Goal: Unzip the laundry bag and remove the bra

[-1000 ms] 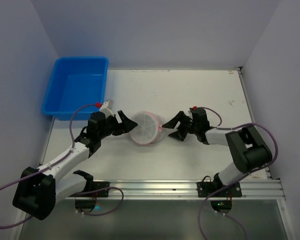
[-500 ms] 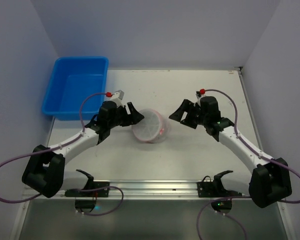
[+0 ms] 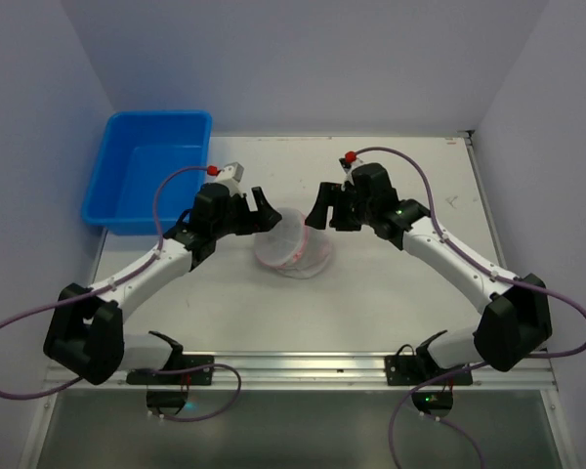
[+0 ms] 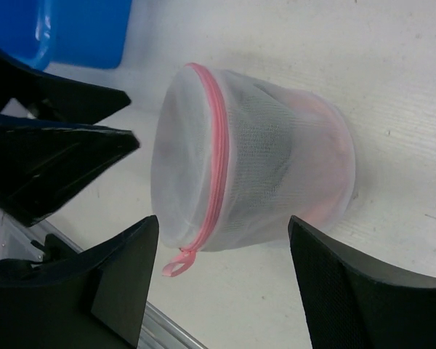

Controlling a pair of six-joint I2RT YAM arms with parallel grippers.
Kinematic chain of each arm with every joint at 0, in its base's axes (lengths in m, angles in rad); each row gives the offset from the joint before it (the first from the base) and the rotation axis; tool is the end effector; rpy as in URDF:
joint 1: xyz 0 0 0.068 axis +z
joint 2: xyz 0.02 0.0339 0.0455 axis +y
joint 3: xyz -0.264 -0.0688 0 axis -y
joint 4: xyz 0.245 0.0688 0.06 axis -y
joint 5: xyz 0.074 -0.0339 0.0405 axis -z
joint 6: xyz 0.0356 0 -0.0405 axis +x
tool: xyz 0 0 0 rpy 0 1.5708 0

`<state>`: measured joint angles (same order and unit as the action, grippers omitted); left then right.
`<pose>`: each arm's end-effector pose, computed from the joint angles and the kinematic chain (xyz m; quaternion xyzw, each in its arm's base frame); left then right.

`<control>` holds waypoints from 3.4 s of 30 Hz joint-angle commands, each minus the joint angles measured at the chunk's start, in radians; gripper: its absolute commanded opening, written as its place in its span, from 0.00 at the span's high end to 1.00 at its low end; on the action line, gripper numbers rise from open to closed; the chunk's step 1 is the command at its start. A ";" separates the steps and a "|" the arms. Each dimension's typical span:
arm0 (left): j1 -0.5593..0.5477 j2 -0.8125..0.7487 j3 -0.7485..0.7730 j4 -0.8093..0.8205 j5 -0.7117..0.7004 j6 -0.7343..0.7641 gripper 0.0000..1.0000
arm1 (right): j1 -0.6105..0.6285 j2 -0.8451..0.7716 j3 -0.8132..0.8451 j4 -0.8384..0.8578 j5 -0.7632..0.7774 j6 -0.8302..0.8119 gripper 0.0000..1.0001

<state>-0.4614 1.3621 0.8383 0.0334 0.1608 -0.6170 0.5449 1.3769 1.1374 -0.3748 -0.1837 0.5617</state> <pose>0.2694 -0.1403 0.2498 -0.0253 0.8555 -0.3223 0.4045 0.2621 0.1665 0.3099 -0.0348 0.8844 0.3101 0.3471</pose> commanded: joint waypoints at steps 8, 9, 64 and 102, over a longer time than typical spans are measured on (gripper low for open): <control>-0.031 -0.299 -0.257 -0.115 -0.060 -0.213 0.09 | 0.059 0.102 0.068 -0.026 -0.001 0.038 0.29; -0.040 -0.322 -0.283 -0.112 -0.067 -0.239 0.09 | 0.066 0.109 0.076 -0.024 0.006 0.041 0.29; -0.301 -0.178 -0.298 0.252 -0.314 -0.423 1.00 | 0.049 -0.127 -0.392 0.281 0.029 0.221 0.72; -0.322 -0.126 -0.142 0.071 -0.346 -0.379 1.00 | 0.469 0.047 -0.102 0.036 0.501 -0.160 0.64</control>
<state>-0.7803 1.2327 0.6514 0.0895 -0.1566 -1.0271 1.0080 1.4151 0.9871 -0.3397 0.2649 0.4168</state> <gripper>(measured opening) 0.030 0.368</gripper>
